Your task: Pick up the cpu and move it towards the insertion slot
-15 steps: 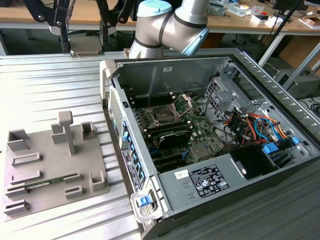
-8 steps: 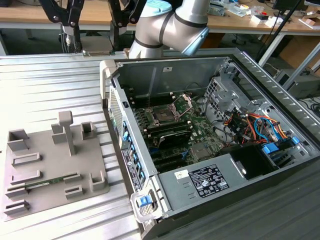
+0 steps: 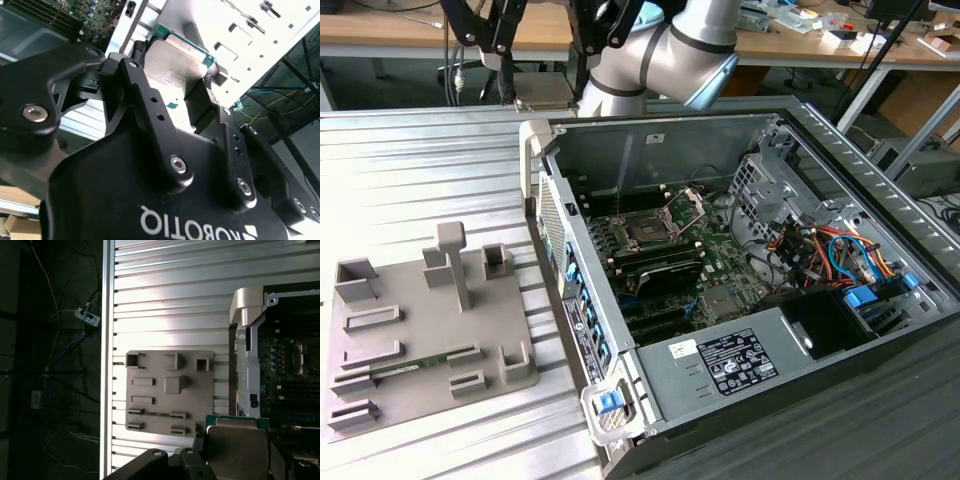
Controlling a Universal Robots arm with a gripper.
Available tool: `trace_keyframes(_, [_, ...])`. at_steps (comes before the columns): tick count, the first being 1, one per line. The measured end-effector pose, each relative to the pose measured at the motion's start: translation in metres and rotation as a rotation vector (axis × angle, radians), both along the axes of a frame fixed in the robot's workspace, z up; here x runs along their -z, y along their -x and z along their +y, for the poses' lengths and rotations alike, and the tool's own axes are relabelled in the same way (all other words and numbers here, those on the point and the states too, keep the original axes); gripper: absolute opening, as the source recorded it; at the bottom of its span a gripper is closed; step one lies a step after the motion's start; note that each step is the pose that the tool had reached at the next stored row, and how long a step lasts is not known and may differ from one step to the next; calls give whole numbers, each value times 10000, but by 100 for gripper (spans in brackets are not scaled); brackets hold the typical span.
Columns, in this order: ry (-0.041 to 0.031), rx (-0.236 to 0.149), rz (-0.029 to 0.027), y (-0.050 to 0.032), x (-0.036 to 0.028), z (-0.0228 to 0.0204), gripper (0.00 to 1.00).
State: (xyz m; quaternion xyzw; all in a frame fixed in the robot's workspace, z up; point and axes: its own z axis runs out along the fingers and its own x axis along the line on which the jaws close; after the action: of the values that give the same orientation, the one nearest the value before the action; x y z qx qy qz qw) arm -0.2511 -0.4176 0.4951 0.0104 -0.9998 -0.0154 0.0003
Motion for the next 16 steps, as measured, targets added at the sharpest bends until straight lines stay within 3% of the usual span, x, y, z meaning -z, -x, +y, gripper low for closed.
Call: trace_keyframes(16, [1, -1, 3, -425, 0, 0, 55])
